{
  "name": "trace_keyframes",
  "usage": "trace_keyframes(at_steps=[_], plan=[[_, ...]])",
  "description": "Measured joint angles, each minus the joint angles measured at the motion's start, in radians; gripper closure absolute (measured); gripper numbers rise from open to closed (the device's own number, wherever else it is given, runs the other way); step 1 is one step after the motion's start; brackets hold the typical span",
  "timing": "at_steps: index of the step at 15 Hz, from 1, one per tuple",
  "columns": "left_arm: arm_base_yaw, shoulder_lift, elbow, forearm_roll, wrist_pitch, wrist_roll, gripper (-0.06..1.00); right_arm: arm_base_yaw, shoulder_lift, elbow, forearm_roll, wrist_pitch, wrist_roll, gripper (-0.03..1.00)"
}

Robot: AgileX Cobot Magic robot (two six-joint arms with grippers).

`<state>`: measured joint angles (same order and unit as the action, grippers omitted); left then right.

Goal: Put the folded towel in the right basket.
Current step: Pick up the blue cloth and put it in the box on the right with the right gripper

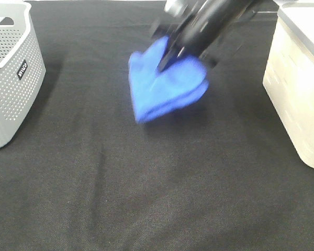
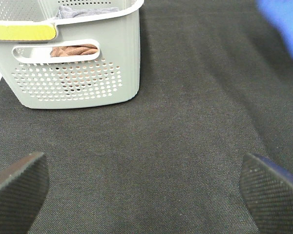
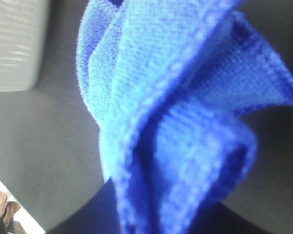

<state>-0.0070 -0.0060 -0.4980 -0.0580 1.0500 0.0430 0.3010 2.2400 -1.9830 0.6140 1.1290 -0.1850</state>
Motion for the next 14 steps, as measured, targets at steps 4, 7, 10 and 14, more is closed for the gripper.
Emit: trace_keyframes(at_steps=[4, 7, 10, 14], plan=[[0.000, 0.000, 0.000, 0.000, 0.000, 0.000, -0.04, -0.224, -0.305, 0.000, 0.000, 0.077, -0.092, 0.78], [0.000, 0.000, 0.000, 0.000, 0.000, 0.000, -0.04, -0.505, -0.442, 0.000, -0.028, 0.079, -0.093, 0.78], [0.000, 0.000, 0.000, 0.000, 0.000, 0.000, -0.04, -0.635, -0.432, 0.000, -0.186, 0.080, -0.094, 0.78], [0.000, 0.000, 0.000, 0.000, 0.000, 0.000, -0.04, -0.644, -0.367, 0.000, -0.300, 0.086, -0.058, 0.78]])
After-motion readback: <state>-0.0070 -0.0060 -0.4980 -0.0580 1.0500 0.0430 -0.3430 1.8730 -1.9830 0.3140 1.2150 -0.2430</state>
